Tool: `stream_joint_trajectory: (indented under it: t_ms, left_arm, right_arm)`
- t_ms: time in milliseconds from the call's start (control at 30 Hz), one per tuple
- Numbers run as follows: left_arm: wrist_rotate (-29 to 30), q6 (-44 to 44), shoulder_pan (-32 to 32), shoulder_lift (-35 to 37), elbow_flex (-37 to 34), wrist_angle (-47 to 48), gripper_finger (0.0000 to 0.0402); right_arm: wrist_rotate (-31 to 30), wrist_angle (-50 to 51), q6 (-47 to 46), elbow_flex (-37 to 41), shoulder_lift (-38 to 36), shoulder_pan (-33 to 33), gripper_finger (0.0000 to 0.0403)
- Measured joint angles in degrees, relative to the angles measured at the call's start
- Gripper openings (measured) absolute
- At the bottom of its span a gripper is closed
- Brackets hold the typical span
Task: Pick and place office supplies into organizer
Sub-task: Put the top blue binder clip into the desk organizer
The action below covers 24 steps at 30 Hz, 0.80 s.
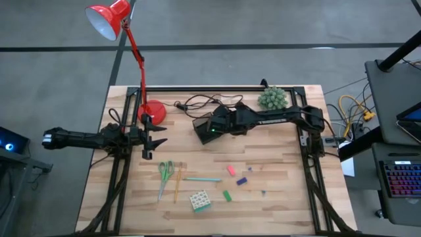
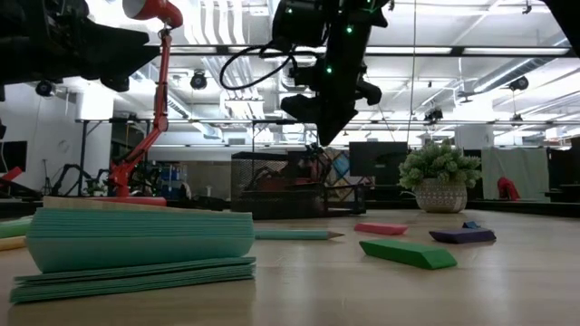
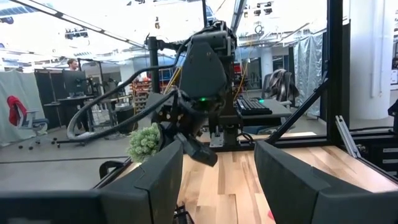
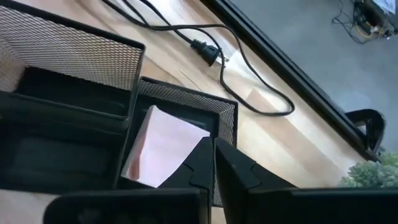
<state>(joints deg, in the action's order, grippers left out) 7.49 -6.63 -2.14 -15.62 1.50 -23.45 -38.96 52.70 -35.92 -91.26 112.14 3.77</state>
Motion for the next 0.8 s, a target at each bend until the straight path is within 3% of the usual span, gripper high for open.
stream_joint_trajectory:
  t_ms: [167, 333, 567, 800]
  left_arm:
    - [0.0, 0.0, 0.0, -0.1, 0.0, 0.0, 0.0187]
    - [0.0, 0.0, 0.0, -0.1, 0.0, 0.1, 0.0187]
    - [0.0, 0.0, 0.0, 0.2, 0.0, 0.0, 0.0187]
    - [-0.2, -0.2, 0.0, 0.1, 0.0, -1.4, 0.0187]
  right_arm:
    - [6.5, -0.5, 0.2, 0.0, -2.7, -0.9, 0.0027]
    - [13.7, -0.7, 0.5, 0.0, -4.7, -3.5, 0.0075]
    - [13.9, -0.7, 9.2, 0.0, -5.2, -9.3, 0.0151]
    - [13.9, 1.7, 21.8, 0.0, -6.6, -16.2, 0.018]
